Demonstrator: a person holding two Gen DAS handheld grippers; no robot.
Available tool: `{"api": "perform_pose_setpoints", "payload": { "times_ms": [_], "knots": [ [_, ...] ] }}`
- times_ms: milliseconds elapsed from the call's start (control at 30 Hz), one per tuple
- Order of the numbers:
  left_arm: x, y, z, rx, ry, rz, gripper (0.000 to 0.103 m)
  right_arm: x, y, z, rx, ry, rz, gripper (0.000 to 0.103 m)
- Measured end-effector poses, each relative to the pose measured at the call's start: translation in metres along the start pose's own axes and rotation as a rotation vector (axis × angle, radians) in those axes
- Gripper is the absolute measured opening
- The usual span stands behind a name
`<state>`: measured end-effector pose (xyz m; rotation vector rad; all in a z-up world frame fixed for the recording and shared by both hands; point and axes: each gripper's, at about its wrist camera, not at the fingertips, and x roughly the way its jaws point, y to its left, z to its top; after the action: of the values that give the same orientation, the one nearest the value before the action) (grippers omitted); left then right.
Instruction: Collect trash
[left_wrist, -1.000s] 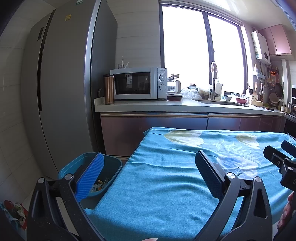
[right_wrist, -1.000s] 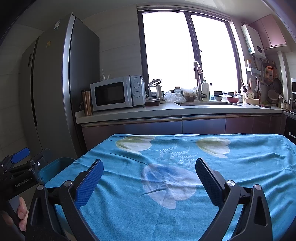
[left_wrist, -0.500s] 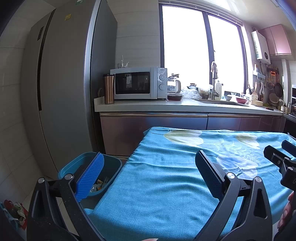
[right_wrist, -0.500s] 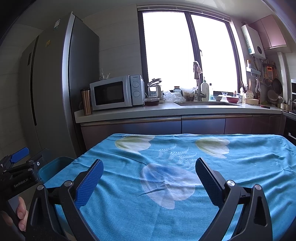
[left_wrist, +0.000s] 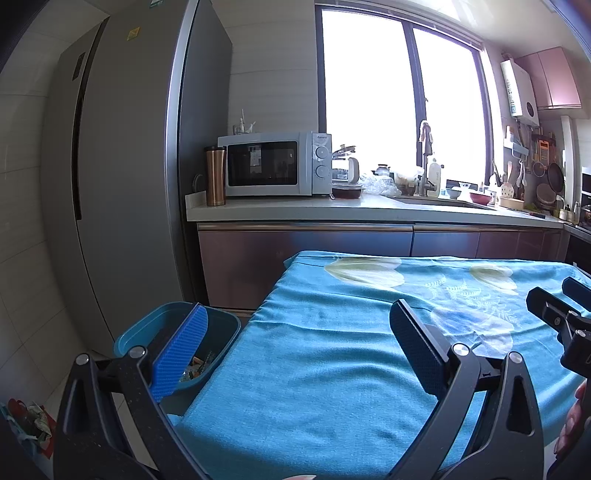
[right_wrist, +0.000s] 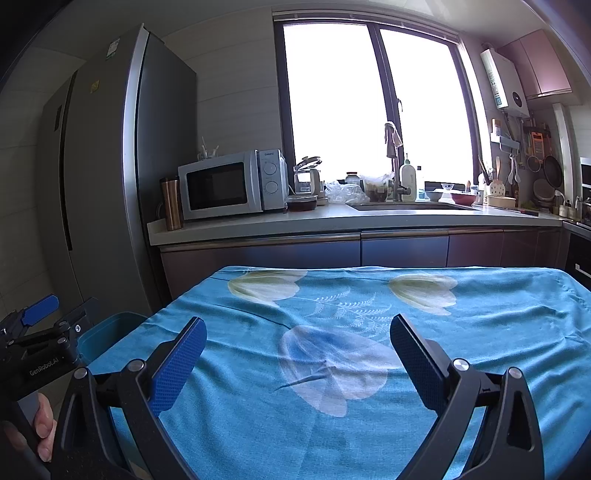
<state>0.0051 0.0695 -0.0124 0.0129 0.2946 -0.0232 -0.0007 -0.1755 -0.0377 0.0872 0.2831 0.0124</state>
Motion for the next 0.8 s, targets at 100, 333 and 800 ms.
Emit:
{"api": "perform_pose_setpoints", "payload": {
  "times_ms": [100,333,800],
  "knots": [
    [0.0016,0.0001,0.0000,-0.003,0.002,-0.001,0.097,-0.0005,0.0004,0.0001,-0.001,-0.003,-0.002,0.096],
    [0.0012,0.0002,-0.0004,-0.003,0.001,0.000,0.097,-0.0014,0.0012,0.0007,-0.004,-0.005,-0.007,0.096],
    [0.0018,-0.0007,-0.0025,-0.005,0.008,-0.003,0.097,-0.0023,0.0003,0.0010,-0.012,-0.021,-0.031,0.096]
  ]
}}
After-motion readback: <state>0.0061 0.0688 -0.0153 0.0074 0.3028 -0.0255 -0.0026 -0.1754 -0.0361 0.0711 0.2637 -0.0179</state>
